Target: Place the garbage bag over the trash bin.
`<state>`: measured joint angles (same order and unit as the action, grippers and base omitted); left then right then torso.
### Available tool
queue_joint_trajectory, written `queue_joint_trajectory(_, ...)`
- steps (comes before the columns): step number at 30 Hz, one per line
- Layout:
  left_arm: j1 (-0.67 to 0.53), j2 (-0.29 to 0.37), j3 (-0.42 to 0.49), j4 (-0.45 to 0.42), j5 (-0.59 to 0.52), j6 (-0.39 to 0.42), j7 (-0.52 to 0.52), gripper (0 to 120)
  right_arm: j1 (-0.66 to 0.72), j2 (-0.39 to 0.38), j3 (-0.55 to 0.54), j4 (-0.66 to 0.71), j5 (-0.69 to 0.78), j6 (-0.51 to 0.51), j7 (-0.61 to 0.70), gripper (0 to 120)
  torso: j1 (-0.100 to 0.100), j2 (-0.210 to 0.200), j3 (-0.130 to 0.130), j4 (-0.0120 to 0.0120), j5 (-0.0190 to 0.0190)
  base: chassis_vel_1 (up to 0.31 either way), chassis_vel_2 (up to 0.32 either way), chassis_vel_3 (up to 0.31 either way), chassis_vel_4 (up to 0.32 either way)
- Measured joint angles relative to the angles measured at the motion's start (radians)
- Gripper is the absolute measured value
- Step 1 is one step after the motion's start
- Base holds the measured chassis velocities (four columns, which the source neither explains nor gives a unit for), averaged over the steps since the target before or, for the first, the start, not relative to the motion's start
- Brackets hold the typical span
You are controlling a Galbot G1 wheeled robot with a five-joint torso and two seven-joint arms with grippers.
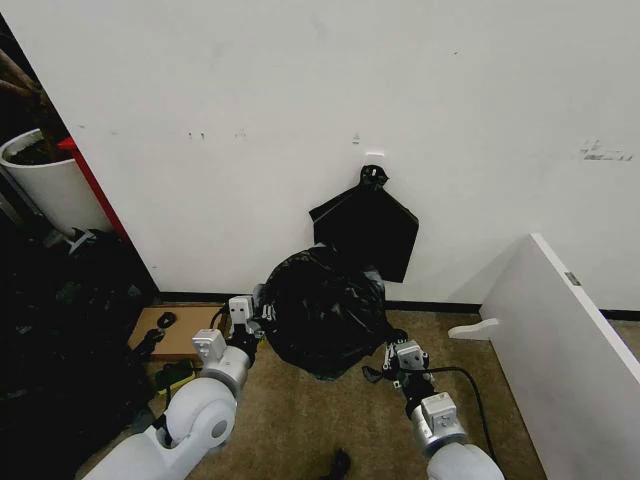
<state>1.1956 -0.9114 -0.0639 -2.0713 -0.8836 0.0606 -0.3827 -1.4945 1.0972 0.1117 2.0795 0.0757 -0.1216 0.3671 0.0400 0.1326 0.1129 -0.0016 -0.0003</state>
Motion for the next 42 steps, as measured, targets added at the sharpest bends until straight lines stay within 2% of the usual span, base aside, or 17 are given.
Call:
queue_joint_trajectory(7,-0.008,-0.002,-0.006,-0.017,-0.079,0.039,0.001,1,0.005,0.01,0.0,-0.032,-0.011,0.031,0.009,0,0.0,0.0,0.0,-0.0001,-0.0001,0.0,0.0,0.0,0.0)
queue_joint_trajectory(11,-0.007,0.0,-0.011,-0.008,-0.067,0.043,-0.002,1,-0.004,0.005,0.0,-0.025,-0.012,0.047,0.017,1,0.0,0.0,0.0,-0.0001,-0.0001,0.0,0.0,0.0,0.0)
queue_joint_trajectory(18,-0.01,-0.003,-0.023,0.025,-0.069,0.039,-0.008,1,-0.019,-0.006,0.011,0.006,0.014,0.085,0.023,23,0.0,0.0,0.0,0.0,-0.0003,0.0,0.0,0.0,0.0)
queue_joint_trajectory(19,-0.013,-0.001,-0.025,0.033,-0.071,0.039,-0.009,1,-0.022,-0.007,0.016,0.013,0.027,0.101,0.023,30,0.0,0.0,0.0,-0.0001,-0.0002,0.0,0.0,0.0,0.0)
queue_joint_trajectory(20,-0.015,0.0,-0.025,0.037,-0.072,0.039,-0.009,1,-0.022,-0.007,0.019,0.016,0.032,0.109,0.023,30,0.0,0.0,0.0,-0.0001,-0.0002,0.0,0.0,0.0,0.0)
queue_joint_trajectory(21,-0.018,0.001,-0.027,0.044,-0.072,0.038,-0.009,1,-0.025,-0.007,0.024,0.022,0.04,0.117,0.023,38,0.0,0.0,0.0,0.0,-0.0002,0.0,0.0,0.0,0.0)
queue_joint_trajectory(26,-0.025,0.003,-0.03,0.067,-0.057,0.027,-0.003,1,-0.033,-0.008,0.041,0.044,0.06,0.125,0.023,52,0.0,0.0,0.0,0.0,-0.0002,0.0,0.0,0.0,0.0)
queue_joint_trajectory(28,-0.025,0.015,-0.036,0.088,-0.021,-0.012,0.064,1,-0.043,-0.01,0.072,0.063,0.095,0.141,0.01,63,0.0,0.0,0.0,0.0,-0.0003,0.0,0.0,0.0,0.0)
queue_joint_trajectory(30,-0.021,0.033,-0.042,0.1,-0.051,-0.04,0.184,1,-0.05,-0.013,0.108,0.071,0.129,0.168,-0.033,69,0.0,0.0,0.0,0.0002,0.0,0.0,0.0,0.0,0.0)
queue_joint_trajectory(31,-0.021,0.033,-0.042,0.1,-0.051,-0.04,0.184,1,-0.05,-0.013,0.108,0.071,0.129,0.168,-0.033,69,0.0,0.0,0.0,0.0002,0.0,0.0,0.0,0.0,0.0)
queue_joint_trajectory(34,-0.036,0.056,-0.046,0.173,-0.104,-0.099,0.369,1,-0.063,-0.023,0.192,0.084,0.216,0.222,-0.147,84,0.0,0.0,0.0,-0.0006,-0.0005,0.0,0.0,0.0,0.0)
queue_joint_trajectory(37,-0.049,0.082,-0.05,0.228,-0.114,-0.128,0.502,1,-0.07,-0.052,0.261,0.081,0.264,0.261,-0.239,94,0.0,0.0,0.0,0.0002,-0.0001,0.0,0.0,0.0,0.0)
queue_joint_trajectory(42,-0.049,0.1,-0.05,0.284,-0.049,-0.168,0.57,1,-0.07,-0.097,0.309,0.069,0.311,0.301,-0.321,100,0.0,0.0,0.0,-0.0001,0.0001,0.0,0.0,0.0,0.0)
